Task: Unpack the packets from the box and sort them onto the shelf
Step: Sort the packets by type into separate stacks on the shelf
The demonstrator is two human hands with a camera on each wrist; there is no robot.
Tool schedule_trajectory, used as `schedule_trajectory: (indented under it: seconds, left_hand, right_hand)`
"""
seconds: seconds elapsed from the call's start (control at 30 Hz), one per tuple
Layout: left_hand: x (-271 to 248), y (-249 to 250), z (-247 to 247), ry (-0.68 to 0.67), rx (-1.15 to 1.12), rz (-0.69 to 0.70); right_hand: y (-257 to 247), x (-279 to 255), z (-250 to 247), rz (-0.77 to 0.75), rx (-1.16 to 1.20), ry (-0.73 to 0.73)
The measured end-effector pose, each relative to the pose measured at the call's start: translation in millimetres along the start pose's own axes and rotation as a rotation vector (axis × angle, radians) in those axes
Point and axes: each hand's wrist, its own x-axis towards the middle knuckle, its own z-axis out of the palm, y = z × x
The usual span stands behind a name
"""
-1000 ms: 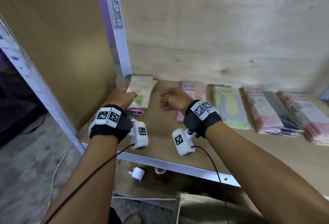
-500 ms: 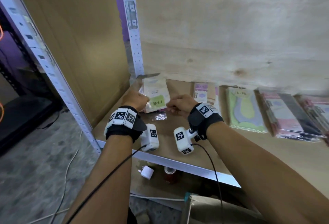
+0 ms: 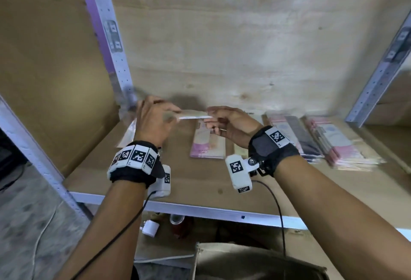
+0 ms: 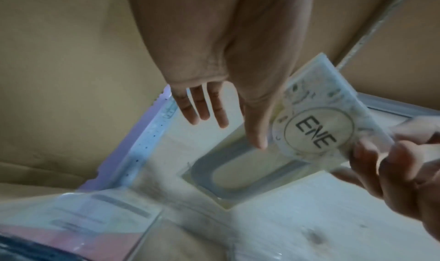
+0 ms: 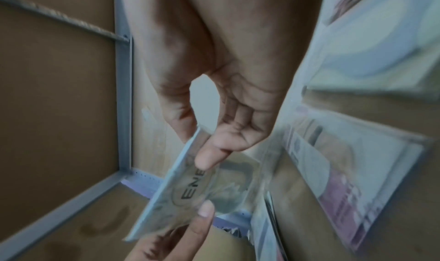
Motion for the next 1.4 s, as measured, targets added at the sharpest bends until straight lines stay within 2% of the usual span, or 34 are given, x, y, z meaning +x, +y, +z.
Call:
schedule_trajectory:
  seconds: [0.1, 0.27, 0.33, 0.43, 0.57, 0.67, 0.77, 0.97, 1.1, 1.17, 1.23, 1.3, 1.4]
  left_hand:
    - [-0.1, 22.4, 10.1, 0.087, 0.007, 0.089]
    - [-7.6, 58.7, 26.0, 0.108, -0.114, 0.131]
    - [-10.6, 73.7, 29.9, 0.089, -0.238, 0.147]
    - [-13.1, 92.8, 36.5, -0.031, -0.458, 0.118]
    - [-15.1, 108.9, 56.5, -0.189, -0.735, -0.034]
    - [-16.1, 115.4, 79.6, -0.235, -0.875, -0.204]
    - [-15.8, 118.1, 103.8, -0.233, -0.944, -0.352]
    - [-14.0, 118.0, 132.3, -0.259, -0.969, -0.545]
    - [-7.3, 109.4, 130.8, -0.203, -1.064, -0.660]
    - [-4.5, 99.6, 126.7, -0.133, -1.110, -0.706]
    - [-4.4, 88.9, 122.9, -0.112, -1.109, -0.715]
    - [-6.3, 81.5, 119.3, -0.146, -1.050, -0.700]
    - [-8.4, 75.6, 115.9, -0.232, -0.921, -0.666]
  right_hand:
    - [-7.3, -18.8, -24.5, 0.001, 0.063, 0.007]
    - [-8.0, -41.8, -65.6, -0.022, 0.112, 0.043]
    - [-7.9, -47.0, -81.0, -0.041, 0.134, 0.050]
    - [-4.4, -52.4, -102.4, -0.078, 0.181, 0.057]
    - [14.1, -55.0, -126.2, -0.125, 0.036, 0.079]
    - [24.2, -54.5, -129.6, -0.124, -0.171, 0.075]
    - [23.6, -52.5, -129.8, -0.135, -0.357, 0.013]
    - [33.1, -53.3, -142.7, -0.153, -0.328, 0.041]
    - [38.3, -57.8, -154.6, -0.018, -0.389, -0.028]
    - [38.7, -59.9, -159.5, 0.047, -0.531, -0.023]
    - [37.9, -59.8, -164.6, 0.065, -0.565, -0.040]
    - [36.7, -60.4, -165.7, 0.068, -0.542, -0.063]
    - [37.0, -61.3, -164.1, 0.041, -0.543, -0.014]
